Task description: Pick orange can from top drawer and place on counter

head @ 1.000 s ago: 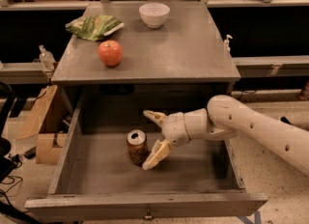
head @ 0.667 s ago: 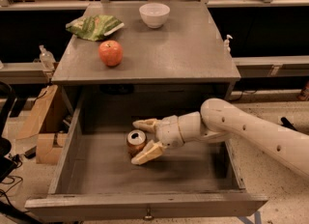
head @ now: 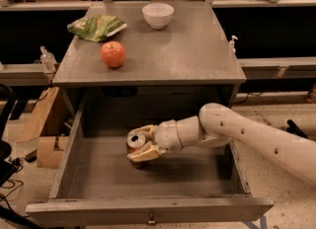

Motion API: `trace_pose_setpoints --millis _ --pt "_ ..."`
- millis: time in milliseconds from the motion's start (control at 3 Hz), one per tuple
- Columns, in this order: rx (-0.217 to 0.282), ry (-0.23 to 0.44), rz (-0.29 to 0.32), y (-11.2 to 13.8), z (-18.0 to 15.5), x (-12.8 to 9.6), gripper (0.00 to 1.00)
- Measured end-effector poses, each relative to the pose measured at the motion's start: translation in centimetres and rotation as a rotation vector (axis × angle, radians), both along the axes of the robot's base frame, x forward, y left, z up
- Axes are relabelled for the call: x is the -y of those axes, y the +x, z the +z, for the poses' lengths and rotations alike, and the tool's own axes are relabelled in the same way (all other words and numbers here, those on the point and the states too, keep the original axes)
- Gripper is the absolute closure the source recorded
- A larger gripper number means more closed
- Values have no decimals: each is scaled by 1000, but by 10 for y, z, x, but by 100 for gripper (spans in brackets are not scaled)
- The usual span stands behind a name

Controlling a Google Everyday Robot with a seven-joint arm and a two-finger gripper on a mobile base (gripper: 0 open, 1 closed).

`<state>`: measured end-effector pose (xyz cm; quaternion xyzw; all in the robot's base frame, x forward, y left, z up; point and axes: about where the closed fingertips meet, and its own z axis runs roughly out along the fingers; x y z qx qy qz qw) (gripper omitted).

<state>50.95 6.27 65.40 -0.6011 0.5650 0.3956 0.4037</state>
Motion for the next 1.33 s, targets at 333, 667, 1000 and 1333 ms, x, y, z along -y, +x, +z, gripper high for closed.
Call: trace_pose_setpoints --millis 333,667,1000,1333 --pt "-1 24 -13 3 15 3 95" --pt "-1 38 -22 5 24 5 100" --pt "-1 37 -26 6 27 7 100" --pt "9 21 -105 27 108 49 100"
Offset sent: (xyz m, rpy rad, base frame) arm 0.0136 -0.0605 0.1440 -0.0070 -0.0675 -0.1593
